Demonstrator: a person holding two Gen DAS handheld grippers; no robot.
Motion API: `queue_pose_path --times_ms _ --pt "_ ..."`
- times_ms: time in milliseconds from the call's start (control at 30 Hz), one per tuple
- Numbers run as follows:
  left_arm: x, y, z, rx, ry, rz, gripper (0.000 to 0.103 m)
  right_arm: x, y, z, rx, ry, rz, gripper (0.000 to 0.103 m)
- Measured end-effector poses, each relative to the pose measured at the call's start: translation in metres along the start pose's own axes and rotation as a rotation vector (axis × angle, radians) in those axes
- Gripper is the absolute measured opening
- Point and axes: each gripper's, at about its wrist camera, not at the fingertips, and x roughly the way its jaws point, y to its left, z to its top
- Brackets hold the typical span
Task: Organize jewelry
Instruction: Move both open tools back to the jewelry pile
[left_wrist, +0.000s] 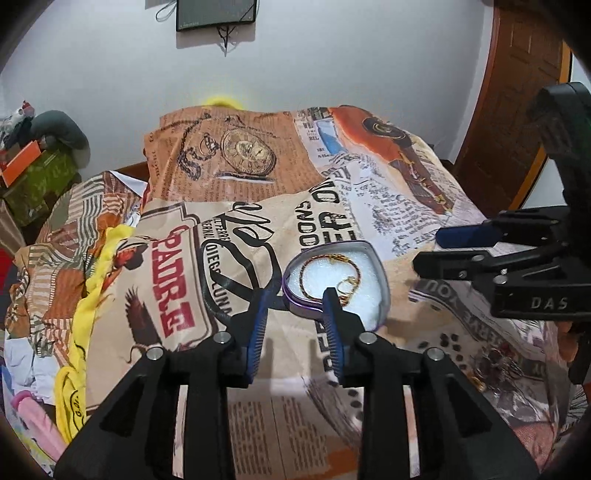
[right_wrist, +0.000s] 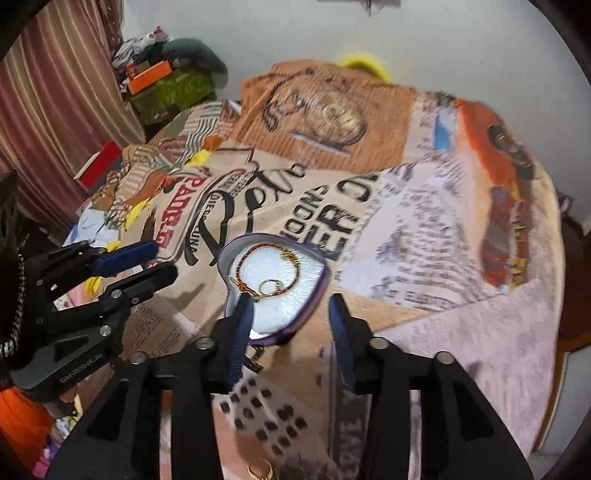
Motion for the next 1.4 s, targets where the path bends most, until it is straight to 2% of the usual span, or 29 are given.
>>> queue_pose_path --times_ms 433,600,767,967,1200,1400 --pt "-0.055 -0.035 -0.017 0.046 -0.033 -0.049 0.045 -0.072 0.007 -0.042 -0.007 -0.137 -0.060 0.042" --pt "-0.060 -0.055 -0.031 0.065 -0.010 -0.085 0.045 -0.089 0.000 -0.064 0.021 -0.165 -0.064 0.042" --pt "-0.054 -0.076 -0.047 0.086 0.037 -0.130 0.045 -0.101 -0.008 -0.086 0.024 -0.179 -0.114 0.042" --pt "-0.036 -0.099 -0.063 0.117 0.101 -0.172 0.045 -0.100 -0.023 -0.112 0.038 -0.159 -0.144 0.043" --pt "-0.015 -0.114 -0.076 0.124 0.169 -0.215 0.045 -0.080 -0.035 -0.139 0.058 -0.086 -0.139 0.043" --pt "-0.007 -0.118 -0.078 0.125 0.170 -0.225 0.045 -0.066 -0.033 -0.155 0.036 -0.037 -0.132 0.043"
